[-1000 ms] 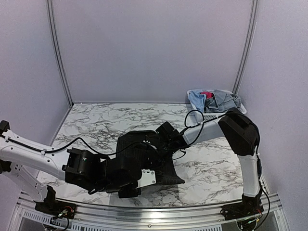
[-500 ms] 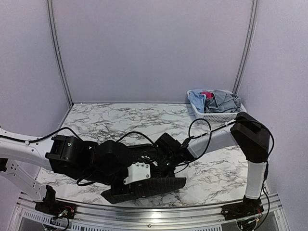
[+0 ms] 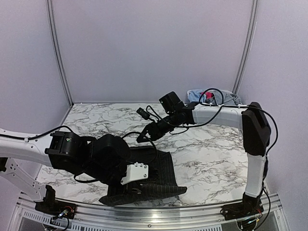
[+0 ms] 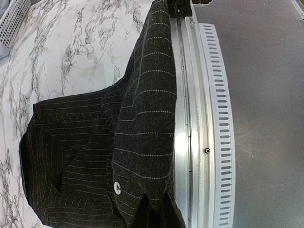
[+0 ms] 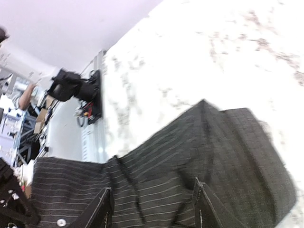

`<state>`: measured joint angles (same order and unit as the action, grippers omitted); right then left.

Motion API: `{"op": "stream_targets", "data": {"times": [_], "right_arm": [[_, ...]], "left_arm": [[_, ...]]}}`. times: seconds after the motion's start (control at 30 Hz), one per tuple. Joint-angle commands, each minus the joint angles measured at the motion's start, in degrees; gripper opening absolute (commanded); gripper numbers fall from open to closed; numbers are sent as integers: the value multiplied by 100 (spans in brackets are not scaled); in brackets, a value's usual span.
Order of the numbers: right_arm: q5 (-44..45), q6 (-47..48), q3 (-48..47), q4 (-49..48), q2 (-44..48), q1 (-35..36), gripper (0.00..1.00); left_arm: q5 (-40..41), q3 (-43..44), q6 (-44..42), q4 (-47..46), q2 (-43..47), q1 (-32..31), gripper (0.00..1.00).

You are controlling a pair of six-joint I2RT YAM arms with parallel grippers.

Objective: Fold and stack the mixed laundry pile
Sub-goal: Fold the 2/3-rectangle-folded shirt at the center of the board.

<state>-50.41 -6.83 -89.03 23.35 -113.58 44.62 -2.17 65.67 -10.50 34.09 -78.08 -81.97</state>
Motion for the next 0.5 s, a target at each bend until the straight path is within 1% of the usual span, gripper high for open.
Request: {"op": "stream_targets", "data": {"times": [0.0,0.1,0.17,0.23,0.33,0.47], "right_arm": [[272,230,-570,287,-850,-181,52],[432,332,-1045,444,-1382,-184,49],[523,322,-1196,480,-1652,-182,49],[602,356,-1263,540,-1840,-175,47],[504,453,-1138,629,-1970,-166,42],[318,520,-718,521,-1844,-142,40]], "left_arm": [[-463,326,-141,77,128,393,0],[-597,410,-293,98,97,719,0],[-590,403,-415,70,98,891,0],[-694,464,-433,109,-39,1209,0],[-913,608,-543,111,-362,1627,0],[-565,804,-962,114,-782,1836,0]]}}
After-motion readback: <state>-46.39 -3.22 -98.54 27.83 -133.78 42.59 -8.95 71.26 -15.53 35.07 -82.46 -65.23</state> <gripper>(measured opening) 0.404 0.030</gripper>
